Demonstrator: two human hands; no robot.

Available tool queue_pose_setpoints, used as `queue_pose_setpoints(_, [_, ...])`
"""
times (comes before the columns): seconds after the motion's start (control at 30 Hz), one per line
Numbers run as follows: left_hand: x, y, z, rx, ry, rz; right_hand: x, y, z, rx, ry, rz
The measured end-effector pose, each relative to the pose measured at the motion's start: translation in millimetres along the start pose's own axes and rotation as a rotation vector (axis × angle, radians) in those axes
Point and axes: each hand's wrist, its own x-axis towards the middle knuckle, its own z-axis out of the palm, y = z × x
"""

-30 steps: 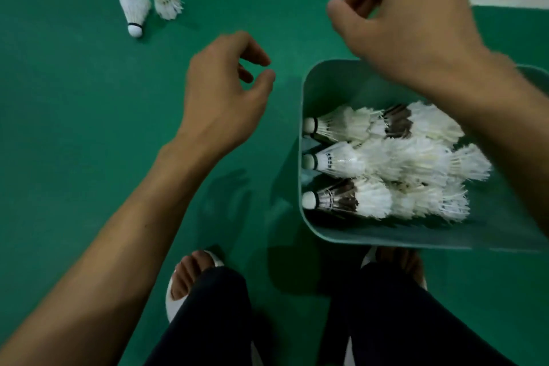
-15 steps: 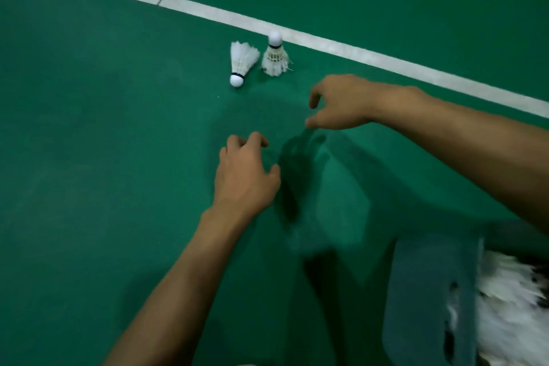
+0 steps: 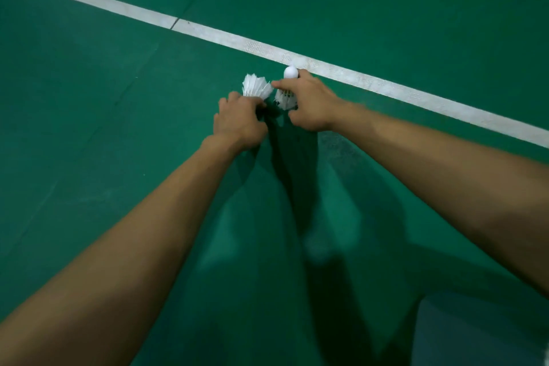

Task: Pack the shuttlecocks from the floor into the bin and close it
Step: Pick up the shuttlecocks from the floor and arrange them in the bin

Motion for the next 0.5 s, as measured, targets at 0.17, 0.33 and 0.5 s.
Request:
queue_pose_setpoints(0.17, [-44.0, 19.0, 7.8, -0.223, 0.125, 0.005, -34.8, 9.3, -13.0, 0.073, 0.184, -0.079])
queue_pose_setpoints(0.33, [-105.5, 66.1, 1.9, -0.401, 0.214, 0.045, -124.0, -9.1, -53.9, 0.148, 0.250, -0.081])
queue_pose_setpoints(0.5, [-187.9, 142.4, -10.8, -0.610, 0.004, 0.290, -262.6, -1.4, -95.0, 0.100, 0.292, 0.030])
